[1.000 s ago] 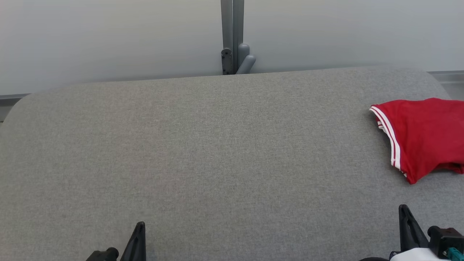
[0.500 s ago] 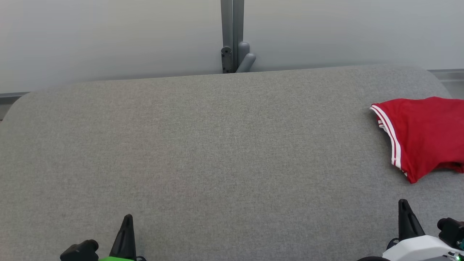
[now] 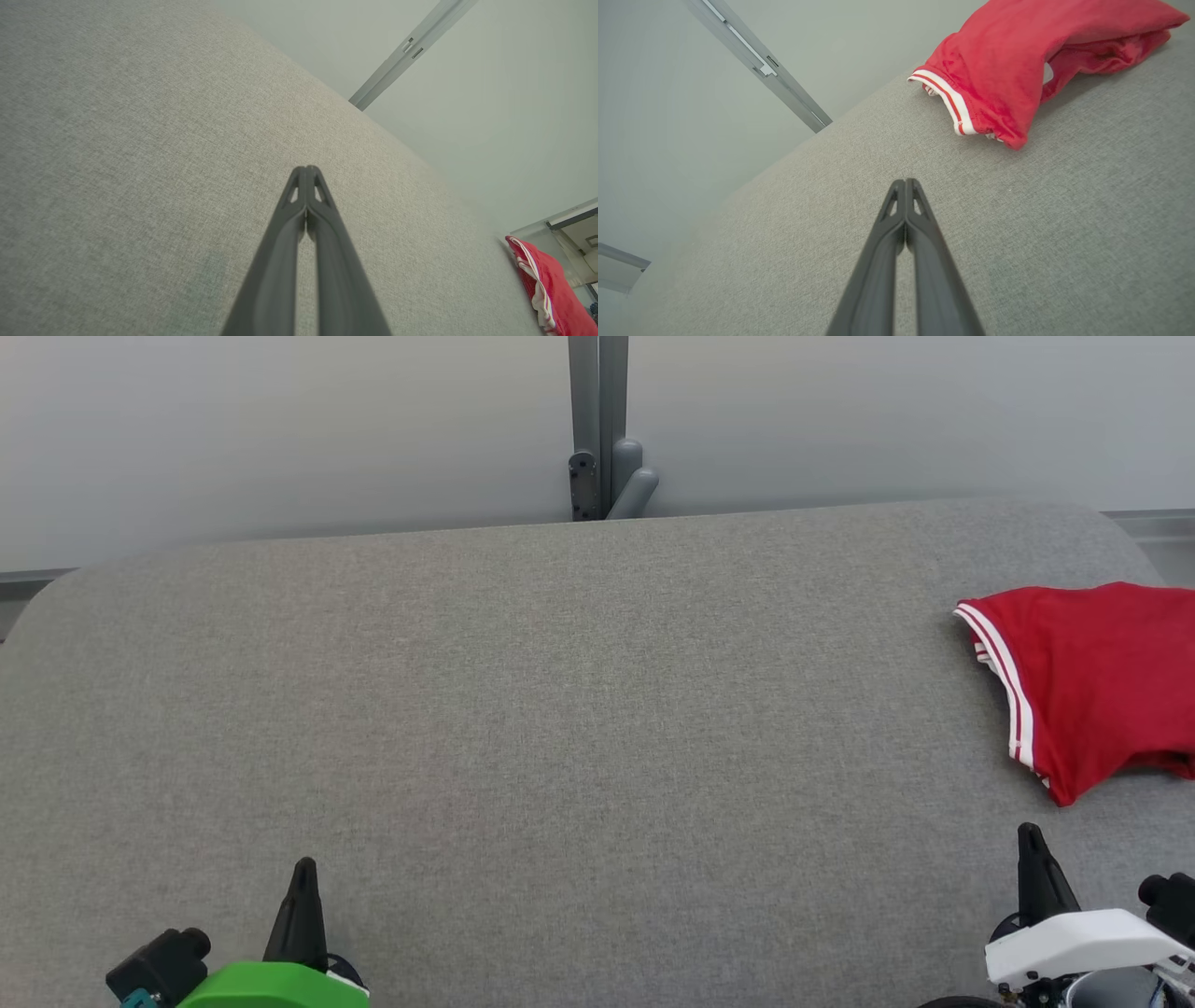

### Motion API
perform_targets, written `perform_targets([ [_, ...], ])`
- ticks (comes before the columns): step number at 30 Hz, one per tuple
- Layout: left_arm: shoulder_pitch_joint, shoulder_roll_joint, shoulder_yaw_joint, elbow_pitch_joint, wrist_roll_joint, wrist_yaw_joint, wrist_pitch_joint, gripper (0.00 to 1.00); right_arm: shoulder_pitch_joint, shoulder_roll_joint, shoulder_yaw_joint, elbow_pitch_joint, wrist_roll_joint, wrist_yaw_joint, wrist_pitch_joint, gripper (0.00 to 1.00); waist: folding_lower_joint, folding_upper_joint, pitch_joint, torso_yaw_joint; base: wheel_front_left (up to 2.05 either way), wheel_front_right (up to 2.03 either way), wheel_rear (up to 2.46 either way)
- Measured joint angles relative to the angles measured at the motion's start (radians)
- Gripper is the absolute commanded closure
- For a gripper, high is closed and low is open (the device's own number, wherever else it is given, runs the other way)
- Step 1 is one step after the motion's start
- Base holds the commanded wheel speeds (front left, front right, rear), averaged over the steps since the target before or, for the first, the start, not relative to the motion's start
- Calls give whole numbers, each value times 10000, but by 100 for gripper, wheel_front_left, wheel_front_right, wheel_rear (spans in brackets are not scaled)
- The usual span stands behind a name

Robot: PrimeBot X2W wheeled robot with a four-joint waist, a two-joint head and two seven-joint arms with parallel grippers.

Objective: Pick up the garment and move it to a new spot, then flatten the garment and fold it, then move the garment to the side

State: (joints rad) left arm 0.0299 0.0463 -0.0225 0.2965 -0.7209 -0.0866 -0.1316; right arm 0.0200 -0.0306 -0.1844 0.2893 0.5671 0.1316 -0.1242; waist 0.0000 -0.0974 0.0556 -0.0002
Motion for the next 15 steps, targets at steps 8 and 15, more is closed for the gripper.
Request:
perform_targets([
  [8, -255, 2, 201, -48, -1076, 48, 322, 100, -300, -23, 67, 59, 1237, 0, 278, 100, 0, 0, 31, 0, 0, 0, 0],
  [15, -446, 2, 313, -92, -1891, 82, 535, 100, -517, -54, 119, 111, 2247, -2, 525, 100, 0, 0, 59, 0, 0, 0, 0],
])
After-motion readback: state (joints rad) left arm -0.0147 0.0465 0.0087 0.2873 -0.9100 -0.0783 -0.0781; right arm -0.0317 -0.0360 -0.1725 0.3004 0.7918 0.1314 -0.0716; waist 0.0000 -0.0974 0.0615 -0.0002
